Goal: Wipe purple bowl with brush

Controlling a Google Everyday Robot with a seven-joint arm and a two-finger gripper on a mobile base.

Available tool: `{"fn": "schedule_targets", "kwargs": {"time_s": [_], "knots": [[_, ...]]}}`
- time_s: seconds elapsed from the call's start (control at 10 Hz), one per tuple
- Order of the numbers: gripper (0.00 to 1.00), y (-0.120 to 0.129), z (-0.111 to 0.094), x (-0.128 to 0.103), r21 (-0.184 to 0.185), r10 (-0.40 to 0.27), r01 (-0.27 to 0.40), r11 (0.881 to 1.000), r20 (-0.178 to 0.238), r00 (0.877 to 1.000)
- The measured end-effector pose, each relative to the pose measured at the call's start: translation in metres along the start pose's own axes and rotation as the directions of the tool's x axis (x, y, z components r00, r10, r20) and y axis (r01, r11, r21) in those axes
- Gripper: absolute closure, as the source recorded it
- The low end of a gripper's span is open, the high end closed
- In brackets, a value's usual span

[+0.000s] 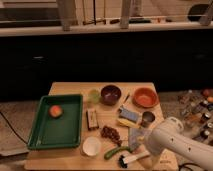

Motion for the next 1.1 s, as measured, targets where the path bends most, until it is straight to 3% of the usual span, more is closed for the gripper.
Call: {"fn": "schedule_targets", "kwargs": {"time_s": [0.2, 0.8, 0.9, 1.1], "knots": [[0.29, 0.000, 0.001, 0.002, 0.024, 0.000, 0.000, 1.000, 0.004, 1.000], [0.91, 0.000, 0.011, 0.011, 0.036, 0.014, -0.015, 0.999, 0.023, 1.000], [0.97, 0.000, 0.012, 0.012, 0.036, 0.019, -0.020, 0.999, 0.027, 0.999], [1.00, -0.001, 0.013, 0.011, 0.032, 0.020, -0.021, 0.999, 0.028, 0.999]]}}
